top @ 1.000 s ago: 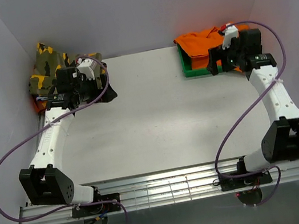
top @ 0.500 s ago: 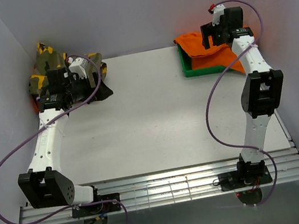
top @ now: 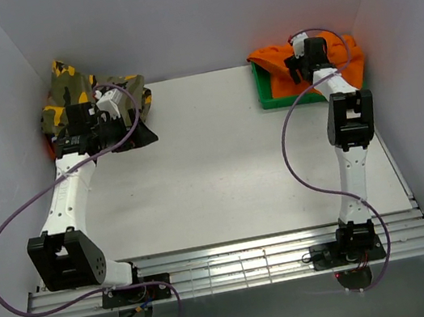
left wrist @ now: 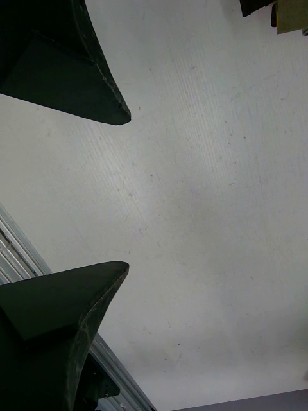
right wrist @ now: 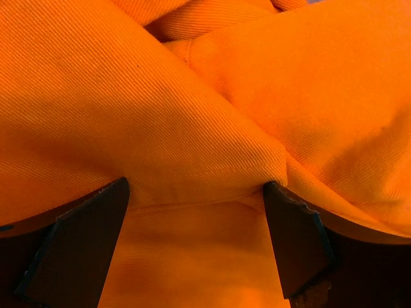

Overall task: Fold and stack the trousers
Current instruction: Grab the trousers from the pile

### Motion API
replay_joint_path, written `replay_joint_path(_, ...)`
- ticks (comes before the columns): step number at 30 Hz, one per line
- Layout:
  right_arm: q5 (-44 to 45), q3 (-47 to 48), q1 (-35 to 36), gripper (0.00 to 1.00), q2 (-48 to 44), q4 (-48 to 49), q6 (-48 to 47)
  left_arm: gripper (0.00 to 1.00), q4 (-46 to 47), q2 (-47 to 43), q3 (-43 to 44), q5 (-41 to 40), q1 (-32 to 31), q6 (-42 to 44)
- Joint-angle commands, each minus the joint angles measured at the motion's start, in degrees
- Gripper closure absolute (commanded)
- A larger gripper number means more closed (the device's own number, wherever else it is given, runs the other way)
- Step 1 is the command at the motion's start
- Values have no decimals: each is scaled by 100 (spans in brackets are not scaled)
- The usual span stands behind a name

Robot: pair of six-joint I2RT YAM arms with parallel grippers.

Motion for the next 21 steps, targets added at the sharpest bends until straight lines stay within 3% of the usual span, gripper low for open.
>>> replay_joint_path(1,206,366,-24,9,320,756,-830,2,-11,33,-21,214,73,-39)
replay_joint_path(3,311,409,-15,2,495,905,-1085,2,-11,103,-3,284,108,-66)
replay_joint_path(5,407,488,-24,10,602,958,-1218,2,-11,156,6,355,108,-75)
replay_joint_path(8,504,603,-24,47,690,1055,-1402,2,-28,209,67,408,108,-83)
replay_joint_path(9,574,612,-24,74,681,1108,-1438,2,-28,217,85,434,108,-83)
replay_joint_path(11,697,699,-24,89,690,1179,-1578,2,-28,252,111,469,108,-83)
replay_joint_path(16,733,788,-42,92,279,1328,-1535,2,-37,279,146,531,108,-110)
replay_joint_path(21,391,919,-77,92,-539,1302,-692,2,-28,261,182,549,108,-118)
